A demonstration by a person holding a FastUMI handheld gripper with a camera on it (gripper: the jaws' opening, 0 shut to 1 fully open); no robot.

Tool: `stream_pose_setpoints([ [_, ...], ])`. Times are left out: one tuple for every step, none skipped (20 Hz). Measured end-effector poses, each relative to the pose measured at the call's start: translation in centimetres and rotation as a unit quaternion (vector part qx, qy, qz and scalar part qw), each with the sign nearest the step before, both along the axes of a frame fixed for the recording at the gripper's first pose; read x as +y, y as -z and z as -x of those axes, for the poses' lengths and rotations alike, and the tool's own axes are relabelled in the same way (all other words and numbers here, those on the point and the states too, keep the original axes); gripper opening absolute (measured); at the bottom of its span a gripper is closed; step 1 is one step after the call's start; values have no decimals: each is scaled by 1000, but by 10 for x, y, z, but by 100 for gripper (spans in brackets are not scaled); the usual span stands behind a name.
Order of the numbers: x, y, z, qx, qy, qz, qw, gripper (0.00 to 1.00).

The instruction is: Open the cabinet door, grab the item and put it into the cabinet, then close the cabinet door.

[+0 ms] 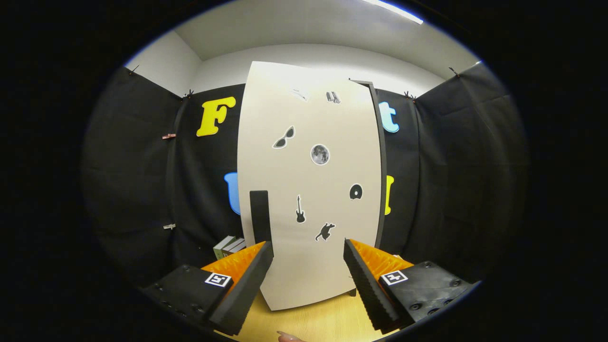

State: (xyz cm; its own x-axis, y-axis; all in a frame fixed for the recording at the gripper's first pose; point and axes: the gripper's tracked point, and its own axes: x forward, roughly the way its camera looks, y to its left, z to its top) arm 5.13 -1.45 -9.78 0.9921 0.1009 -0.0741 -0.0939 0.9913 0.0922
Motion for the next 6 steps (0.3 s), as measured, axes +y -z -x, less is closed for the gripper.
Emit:
stream_pose_setpoints([
  [-1, -1, 1, -2, 0, 1, 1000, 98],
  [-4, -2, 2, -4, 1, 2, 1000, 98],
  [-6, -4, 5, -6, 1, 4, 1000, 98],
  [-10, -5, 8, -9, 3, 6, 1000, 98],
  [-13, -4, 12, -10, 6, 8, 1000, 98],
  [-15, -5, 15, -10, 8, 9, 1000, 98],
])
